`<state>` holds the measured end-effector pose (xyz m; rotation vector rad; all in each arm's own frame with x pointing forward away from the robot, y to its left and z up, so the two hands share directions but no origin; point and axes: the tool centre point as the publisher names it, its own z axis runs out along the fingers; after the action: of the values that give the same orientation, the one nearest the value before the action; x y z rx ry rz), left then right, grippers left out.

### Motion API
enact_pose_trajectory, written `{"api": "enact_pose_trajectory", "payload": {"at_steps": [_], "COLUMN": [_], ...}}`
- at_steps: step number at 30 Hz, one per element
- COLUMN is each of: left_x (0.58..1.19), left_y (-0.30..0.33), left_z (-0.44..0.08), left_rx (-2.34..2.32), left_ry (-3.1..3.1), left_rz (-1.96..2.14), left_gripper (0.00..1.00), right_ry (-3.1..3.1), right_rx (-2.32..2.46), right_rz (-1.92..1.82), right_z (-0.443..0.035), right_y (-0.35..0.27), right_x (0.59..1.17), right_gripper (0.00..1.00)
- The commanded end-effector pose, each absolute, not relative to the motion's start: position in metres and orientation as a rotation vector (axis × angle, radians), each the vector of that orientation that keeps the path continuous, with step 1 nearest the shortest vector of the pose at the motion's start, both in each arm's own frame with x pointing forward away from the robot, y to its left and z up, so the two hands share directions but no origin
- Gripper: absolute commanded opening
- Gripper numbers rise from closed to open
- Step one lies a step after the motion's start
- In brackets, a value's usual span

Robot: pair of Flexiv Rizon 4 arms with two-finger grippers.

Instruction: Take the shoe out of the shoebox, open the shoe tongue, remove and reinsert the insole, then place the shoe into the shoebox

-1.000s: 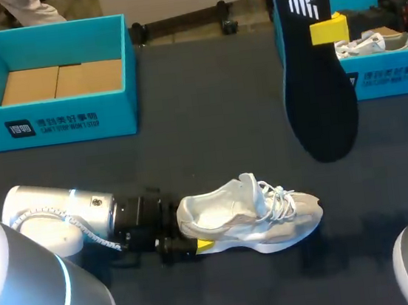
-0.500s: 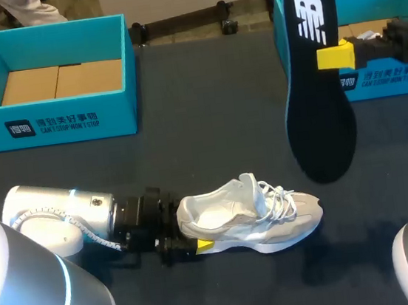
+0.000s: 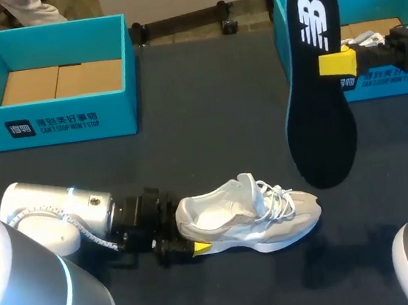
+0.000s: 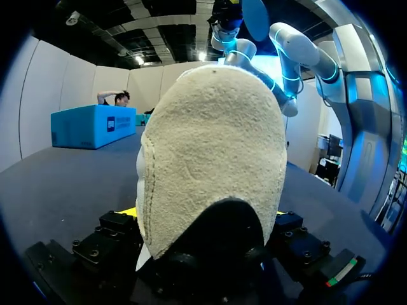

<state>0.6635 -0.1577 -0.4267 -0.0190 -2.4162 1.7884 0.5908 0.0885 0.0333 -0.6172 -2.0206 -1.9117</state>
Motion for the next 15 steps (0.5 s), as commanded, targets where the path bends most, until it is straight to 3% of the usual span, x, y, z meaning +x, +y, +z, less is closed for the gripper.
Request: {"api": "enact_pose_trajectory", "payload": {"at_steps": [1, 15], "left_x": [0.662, 0.666], "left_y": [-0.149, -0.135], "left_z": [-0.423, -0.424], "left_rx": [-0.021, -0.013], "left_ry": [-2.434, -2.554], "left_rz": [1.769, 1.633], "left_gripper": [1.00, 1.00], "right_ry": [-2.021, -2.021], "right_rx": [-0.613, -0.613], "right_rz": [-1.908, -1.908], "right_z": [0.033, 0.033], "right_y": [0.090, 0.090], "right_x": [0.594, 0.594], "right_gripper": [0.00, 0.00]}}
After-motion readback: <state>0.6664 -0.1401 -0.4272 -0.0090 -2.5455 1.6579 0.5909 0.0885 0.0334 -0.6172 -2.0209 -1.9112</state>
